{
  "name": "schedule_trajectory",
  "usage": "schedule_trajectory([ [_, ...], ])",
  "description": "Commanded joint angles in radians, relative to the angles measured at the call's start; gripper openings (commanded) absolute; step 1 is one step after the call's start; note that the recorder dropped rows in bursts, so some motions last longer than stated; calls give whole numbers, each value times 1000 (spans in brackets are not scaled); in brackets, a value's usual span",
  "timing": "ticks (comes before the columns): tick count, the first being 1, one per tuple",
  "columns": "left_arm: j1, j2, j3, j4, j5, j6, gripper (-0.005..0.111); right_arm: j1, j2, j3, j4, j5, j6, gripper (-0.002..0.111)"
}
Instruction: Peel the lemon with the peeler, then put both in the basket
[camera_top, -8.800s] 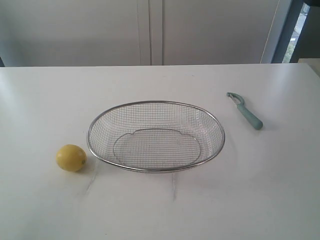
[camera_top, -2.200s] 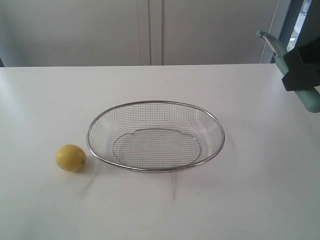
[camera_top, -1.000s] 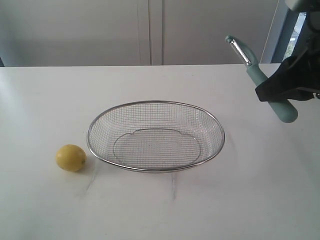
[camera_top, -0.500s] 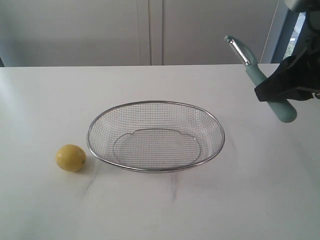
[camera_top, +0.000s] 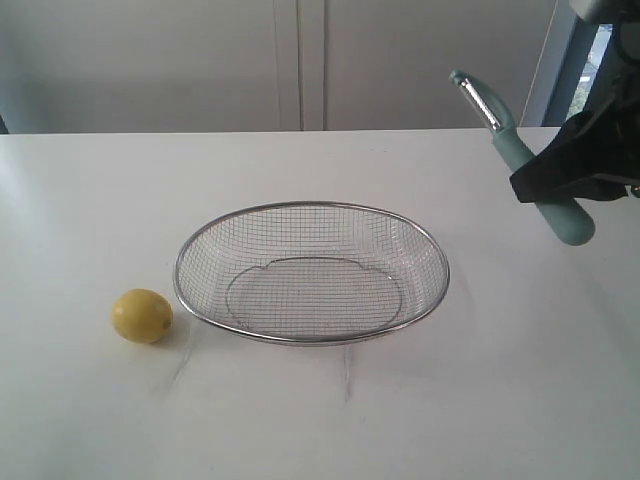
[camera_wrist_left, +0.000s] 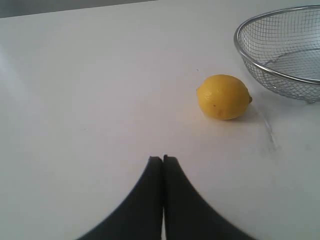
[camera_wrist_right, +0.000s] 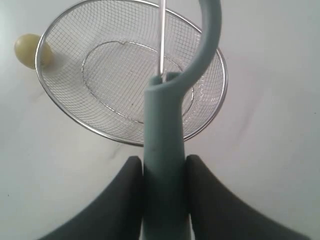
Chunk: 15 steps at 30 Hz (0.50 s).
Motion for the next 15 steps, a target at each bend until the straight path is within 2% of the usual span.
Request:
schedule_trajectory([
  [1, 0, -5, 2, -4, 2, -5, 0, -3, -5, 6, 7, -7, -13, 0],
  [6, 0, -5, 2, -14, -23, -23, 0, -3, -5, 6, 7, -7, -13, 0],
  [7, 0, -5, 2, -25, -152, -92, 0, -3, -5, 6, 7, -7, -13, 0],
  [12, 0, -5, 2, -25, -476, -106, 0, -3, -5, 6, 7, -7, -13, 0],
  [13, 0, -5, 2, -25, -527, -106, 0, -3, -5, 6, 7, -7, -13, 0],
  [15, 0, -5, 2, -25, -544, -104, 0, -3, -5, 6, 7, -7, -13, 0],
])
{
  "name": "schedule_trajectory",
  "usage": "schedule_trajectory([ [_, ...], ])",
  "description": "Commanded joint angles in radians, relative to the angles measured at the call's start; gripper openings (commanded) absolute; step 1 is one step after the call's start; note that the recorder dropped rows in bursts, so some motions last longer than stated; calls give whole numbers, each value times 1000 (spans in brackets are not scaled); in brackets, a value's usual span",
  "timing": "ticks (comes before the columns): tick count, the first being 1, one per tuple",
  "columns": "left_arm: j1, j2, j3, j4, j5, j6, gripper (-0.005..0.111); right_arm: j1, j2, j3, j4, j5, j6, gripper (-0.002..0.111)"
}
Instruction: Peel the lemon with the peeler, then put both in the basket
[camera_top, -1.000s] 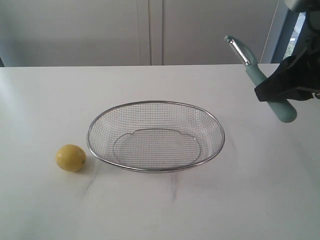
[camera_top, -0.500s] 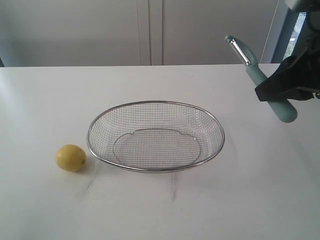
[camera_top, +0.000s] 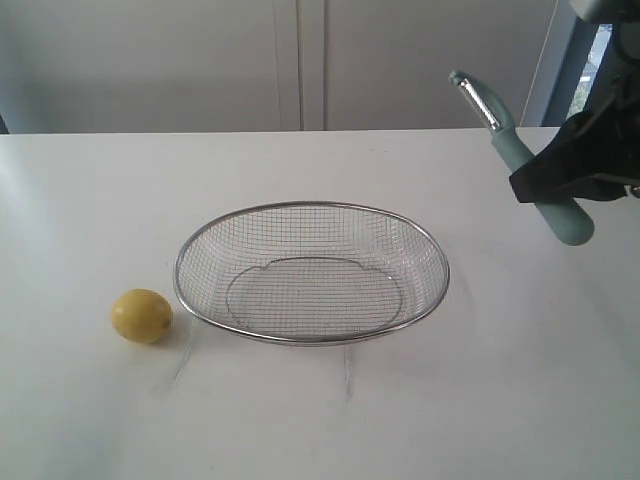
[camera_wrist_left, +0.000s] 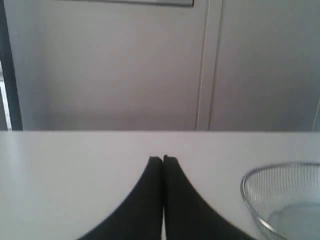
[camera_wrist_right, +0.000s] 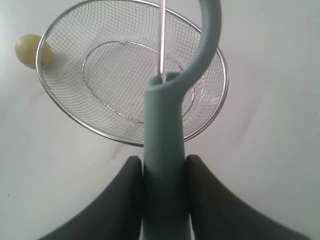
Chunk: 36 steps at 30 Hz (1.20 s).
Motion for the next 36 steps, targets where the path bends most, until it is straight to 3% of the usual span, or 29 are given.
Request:
schedule_trajectory([
  [1, 0, -5, 2, -11, -85, -7, 0, -3, -5, 6, 5, -7, -11, 0],
  [19, 0, -5, 2, -11, -106, -7, 0, -3, -5, 6, 5, -7, -11, 0],
  [36, 0, -5, 2, -46, -487, -9, 0, -3, -5, 6, 5, -7, -11, 0],
])
